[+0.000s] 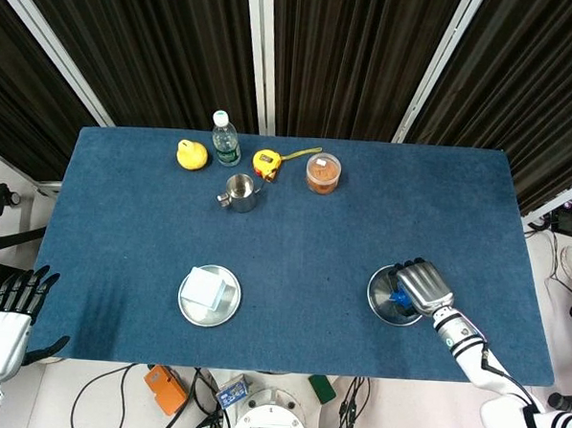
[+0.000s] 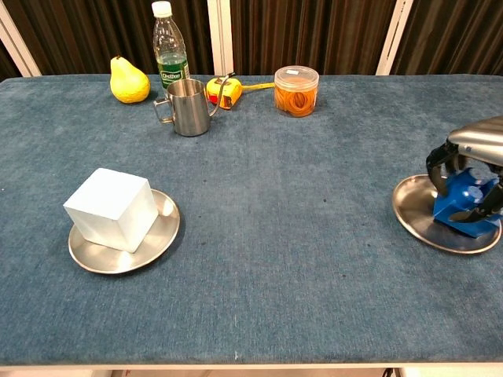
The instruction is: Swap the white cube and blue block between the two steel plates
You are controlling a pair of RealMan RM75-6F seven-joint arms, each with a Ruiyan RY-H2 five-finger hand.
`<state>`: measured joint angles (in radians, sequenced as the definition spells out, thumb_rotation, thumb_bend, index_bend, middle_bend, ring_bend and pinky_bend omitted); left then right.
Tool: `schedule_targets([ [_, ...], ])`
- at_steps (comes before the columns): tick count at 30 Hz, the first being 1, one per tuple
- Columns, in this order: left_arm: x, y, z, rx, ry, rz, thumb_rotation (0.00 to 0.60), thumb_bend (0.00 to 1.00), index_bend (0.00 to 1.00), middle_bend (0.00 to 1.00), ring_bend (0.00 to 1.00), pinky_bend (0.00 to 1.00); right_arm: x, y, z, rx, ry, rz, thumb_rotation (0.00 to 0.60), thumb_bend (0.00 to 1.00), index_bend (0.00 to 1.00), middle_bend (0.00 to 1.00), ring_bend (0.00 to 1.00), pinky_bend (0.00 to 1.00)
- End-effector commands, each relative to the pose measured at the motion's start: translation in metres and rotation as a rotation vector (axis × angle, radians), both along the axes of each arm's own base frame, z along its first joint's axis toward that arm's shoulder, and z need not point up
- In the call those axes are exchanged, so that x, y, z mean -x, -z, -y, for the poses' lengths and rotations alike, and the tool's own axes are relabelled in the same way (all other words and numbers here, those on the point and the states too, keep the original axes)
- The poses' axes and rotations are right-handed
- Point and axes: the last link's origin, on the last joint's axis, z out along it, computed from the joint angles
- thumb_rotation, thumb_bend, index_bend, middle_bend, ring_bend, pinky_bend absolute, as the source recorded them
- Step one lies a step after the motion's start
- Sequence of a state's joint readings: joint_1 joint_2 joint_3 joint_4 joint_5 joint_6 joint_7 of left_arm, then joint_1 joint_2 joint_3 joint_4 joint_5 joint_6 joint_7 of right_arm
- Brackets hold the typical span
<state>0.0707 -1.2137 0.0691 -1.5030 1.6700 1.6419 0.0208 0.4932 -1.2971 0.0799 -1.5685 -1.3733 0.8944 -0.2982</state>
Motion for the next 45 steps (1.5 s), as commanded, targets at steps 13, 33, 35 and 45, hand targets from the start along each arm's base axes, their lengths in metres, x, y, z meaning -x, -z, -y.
schedule_targets([
  [13,0.001,-0.003,-0.002,-0.011,-0.001,0.005,0.6,0.08,0.08,0.01,0.0,0.04,-0.108,0.013,0.037,0.068,-0.159,0.13,0.6,0.39,0.69,0.54,0.51,0.43],
  [33,-0.001,-0.003,-0.003,0.021,0.037,0.018,0.6,0.08,0.08,0.0,0.0,0.04,-0.185,0.101,0.052,-0.014,-0.158,0.073,0.6,0.39,0.0,0.0,0.0,0.18],
  [35,-0.006,0.002,-0.003,0.062,0.088,0.041,0.6,0.08,0.08,0.0,0.0,0.04,-0.172,0.084,0.04,-0.006,-0.179,0.075,0.6,0.38,0.0,0.0,0.0,0.18],
  [45,-0.056,0.059,-0.042,0.349,0.316,0.025,0.6,0.11,0.08,0.0,0.0,0.04,-0.005,-0.06,-0.101,0.284,-0.122,0.046,0.6,0.38,0.0,0.0,0.0,0.0],
])
